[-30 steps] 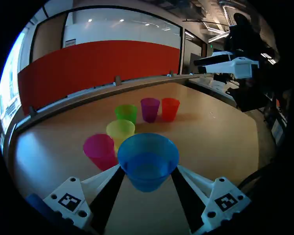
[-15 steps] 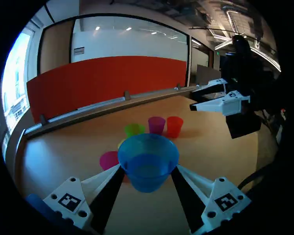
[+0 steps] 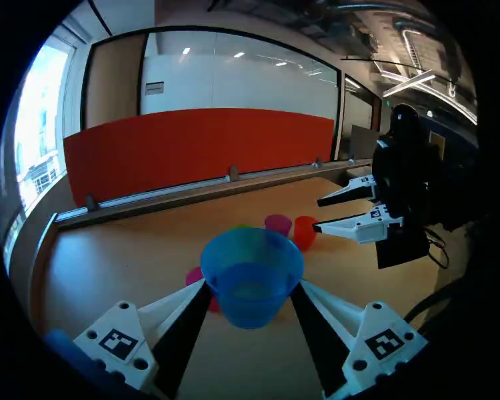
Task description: Pour water
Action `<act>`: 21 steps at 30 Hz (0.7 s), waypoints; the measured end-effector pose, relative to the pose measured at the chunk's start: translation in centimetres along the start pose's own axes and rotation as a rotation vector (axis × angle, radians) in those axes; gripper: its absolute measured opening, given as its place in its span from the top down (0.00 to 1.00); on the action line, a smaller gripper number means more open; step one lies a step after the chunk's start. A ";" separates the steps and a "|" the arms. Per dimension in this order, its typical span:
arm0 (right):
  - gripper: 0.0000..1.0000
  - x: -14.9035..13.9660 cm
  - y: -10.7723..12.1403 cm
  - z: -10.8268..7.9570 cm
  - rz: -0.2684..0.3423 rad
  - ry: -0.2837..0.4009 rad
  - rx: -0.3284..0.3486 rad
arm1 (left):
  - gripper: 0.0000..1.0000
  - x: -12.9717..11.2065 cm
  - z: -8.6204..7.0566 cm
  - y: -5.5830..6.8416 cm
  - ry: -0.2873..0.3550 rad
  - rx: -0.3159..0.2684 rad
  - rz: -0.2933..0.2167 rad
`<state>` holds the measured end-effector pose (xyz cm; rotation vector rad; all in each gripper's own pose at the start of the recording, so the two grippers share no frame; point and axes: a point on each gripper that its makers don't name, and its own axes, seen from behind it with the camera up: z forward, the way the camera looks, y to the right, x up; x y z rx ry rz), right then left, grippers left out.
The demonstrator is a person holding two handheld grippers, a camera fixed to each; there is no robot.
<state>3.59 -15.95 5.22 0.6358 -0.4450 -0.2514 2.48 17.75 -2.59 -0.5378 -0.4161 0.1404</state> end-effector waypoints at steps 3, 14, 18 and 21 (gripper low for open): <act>0.01 -0.2 -0.1 0.8 0.001 -0.005 0.008 | 0.19 0.1 -0.5 -0.2 -0.006 0.015 0.005; 0.01 -1.0 -0.4 4.0 0.004 -0.027 0.025 | 0.20 -0.2 -1.7 -0.6 -0.020 0.048 0.007; 0.00 -1.4 -0.4 5.3 0.009 -0.040 0.027 | 0.20 -0.2 -2.1 -0.6 -0.020 0.056 -0.004; 0.00 -1.7 -0.5 6.2 0.009 -0.051 0.031 | 0.19 -0.3 -2.4 -0.7 -0.022 0.062 -0.006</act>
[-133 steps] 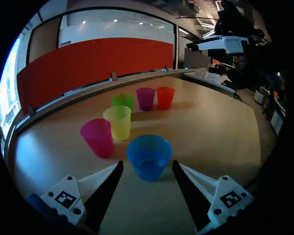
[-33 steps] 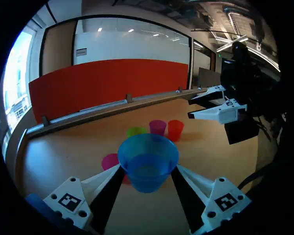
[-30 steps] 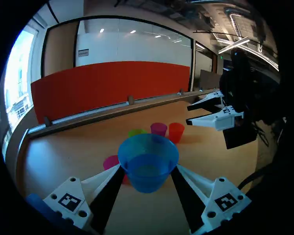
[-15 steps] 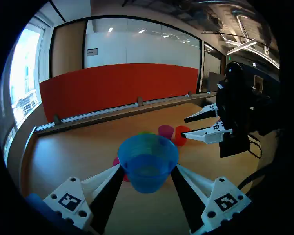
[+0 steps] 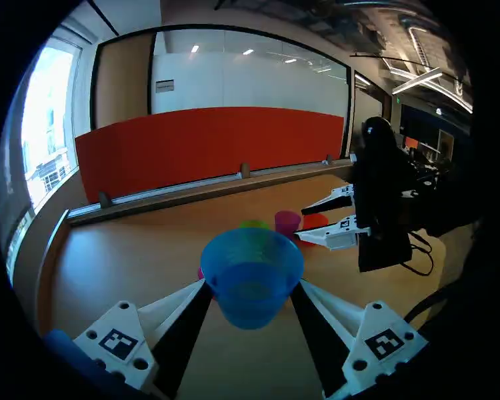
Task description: Pour water
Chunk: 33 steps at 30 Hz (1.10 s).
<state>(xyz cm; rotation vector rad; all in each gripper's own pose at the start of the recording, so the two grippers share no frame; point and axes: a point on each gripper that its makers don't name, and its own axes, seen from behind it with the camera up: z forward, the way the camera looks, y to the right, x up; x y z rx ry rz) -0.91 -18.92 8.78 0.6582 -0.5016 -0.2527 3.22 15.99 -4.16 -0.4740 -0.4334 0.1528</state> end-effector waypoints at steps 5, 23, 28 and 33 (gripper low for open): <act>0.01 -0.6 -0.1 1.6 -0.001 -0.019 0.004 | 0.19 -0.1 -0.2 -0.2 -0.003 0.009 -0.008; 0.00 -1.7 0.0 6.5 0.025 -0.069 0.015 | 0.20 -0.9 -0.7 -1.2 -0.017 0.041 -0.040; 0.00 -2.0 0.3 7.7 0.025 -0.084 0.012 | 0.20 -1.0 -0.6 -1.2 -0.017 0.042 -0.047; 0.01 -2.3 0.5 8.9 0.027 -0.099 0.011 | 0.19 -1.2 -0.5 -1.4 -0.021 0.045 -0.050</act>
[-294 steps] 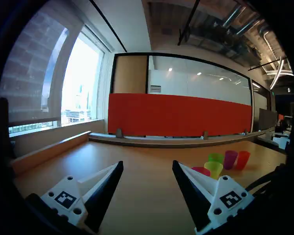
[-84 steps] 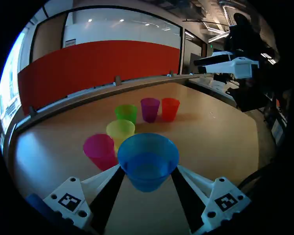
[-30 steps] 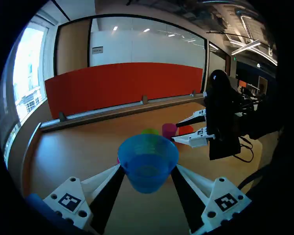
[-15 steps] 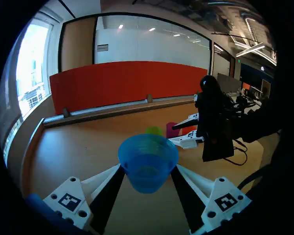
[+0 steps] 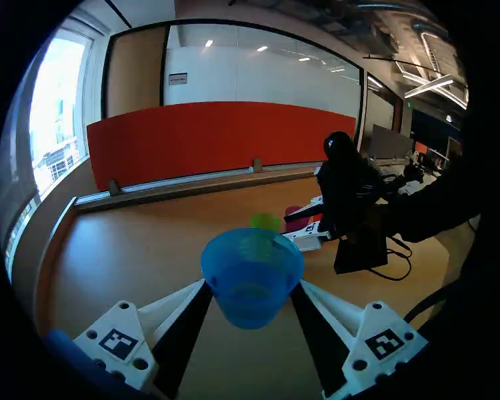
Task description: Pour water
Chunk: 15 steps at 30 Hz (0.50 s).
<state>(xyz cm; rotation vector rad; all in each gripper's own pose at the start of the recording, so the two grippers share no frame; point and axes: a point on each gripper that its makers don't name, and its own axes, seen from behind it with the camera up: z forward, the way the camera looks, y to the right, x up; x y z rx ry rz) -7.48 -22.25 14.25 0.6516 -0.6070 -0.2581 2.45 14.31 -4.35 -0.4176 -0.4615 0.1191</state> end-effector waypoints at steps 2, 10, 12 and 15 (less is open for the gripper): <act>0.01 0.0 0.1 0.5 0.002 -0.003 0.000 | 0.20 -0.1 0.1 -0.1 -0.001 0.002 -0.003; 0.01 0.0 0.0 2.1 0.003 -0.015 0.004 | 0.19 -0.2 0.3 -0.4 -0.005 0.008 -0.014; 0.01 0.0 0.0 2.4 0.000 -0.017 0.007 | 0.20 -0.2 0.4 -0.4 -0.007 0.009 -0.015; 0.01 0.1 -0.1 3.0 -0.003 -0.019 0.010 | 0.19 -0.3 0.5 -0.5 -0.010 0.010 -0.018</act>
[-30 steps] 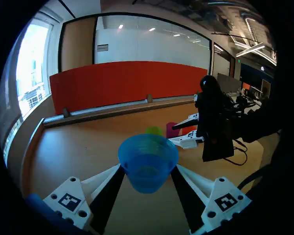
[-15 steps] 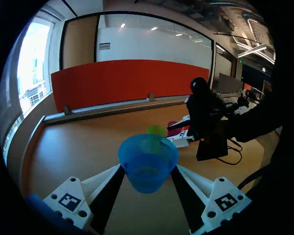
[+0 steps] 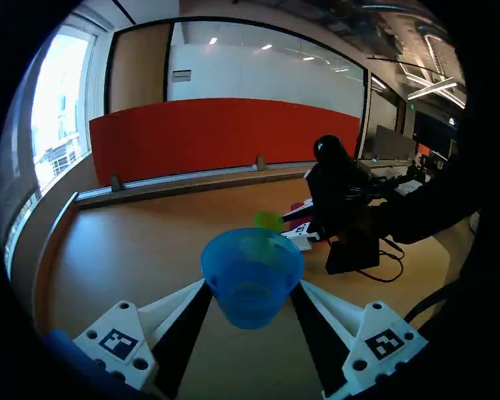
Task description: Pour water
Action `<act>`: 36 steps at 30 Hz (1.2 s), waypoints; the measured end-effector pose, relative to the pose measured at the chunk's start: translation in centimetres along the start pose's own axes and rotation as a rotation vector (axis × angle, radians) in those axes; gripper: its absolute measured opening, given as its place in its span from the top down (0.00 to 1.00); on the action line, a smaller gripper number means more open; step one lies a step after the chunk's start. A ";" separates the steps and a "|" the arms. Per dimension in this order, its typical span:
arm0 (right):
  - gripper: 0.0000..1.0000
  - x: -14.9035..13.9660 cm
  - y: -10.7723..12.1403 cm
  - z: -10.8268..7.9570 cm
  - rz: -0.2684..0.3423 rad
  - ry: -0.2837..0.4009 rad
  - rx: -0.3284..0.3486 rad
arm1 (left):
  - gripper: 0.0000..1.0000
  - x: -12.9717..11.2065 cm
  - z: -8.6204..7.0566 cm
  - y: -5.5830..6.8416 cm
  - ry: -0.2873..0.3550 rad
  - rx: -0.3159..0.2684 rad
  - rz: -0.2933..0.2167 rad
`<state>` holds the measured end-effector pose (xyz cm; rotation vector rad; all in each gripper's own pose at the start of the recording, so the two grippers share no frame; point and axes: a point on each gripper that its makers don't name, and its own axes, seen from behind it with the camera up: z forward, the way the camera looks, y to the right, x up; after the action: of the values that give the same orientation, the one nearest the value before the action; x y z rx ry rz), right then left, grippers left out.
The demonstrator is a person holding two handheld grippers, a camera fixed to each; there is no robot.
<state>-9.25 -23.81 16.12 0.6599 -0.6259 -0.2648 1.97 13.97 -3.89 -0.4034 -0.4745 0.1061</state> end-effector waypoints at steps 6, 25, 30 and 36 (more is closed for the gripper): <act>0.01 0.1 0.1 0.9 0.000 -0.007 -0.002 | 0.19 -0.1 0.2 -0.2 -0.002 0.004 -0.004; 0.04 0.0 0.4 1.9 -0.013 -0.022 -0.005 | 0.19 -0.3 0.5 -0.4 -0.008 0.003 -0.012; 0.09 0.0 0.3 2.0 -0.017 -0.023 0.001 | 0.20 -0.4 0.5 -0.4 -0.009 0.002 -0.015; 0.12 0.0 0.3 1.9 -0.010 -0.020 0.005 | 0.19 -0.5 0.4 -0.3 -0.010 0.000 -0.014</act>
<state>-10.43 -24.49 17.44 0.6660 -0.6430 -0.2798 1.32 13.73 -3.61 -0.3994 -0.4868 0.0942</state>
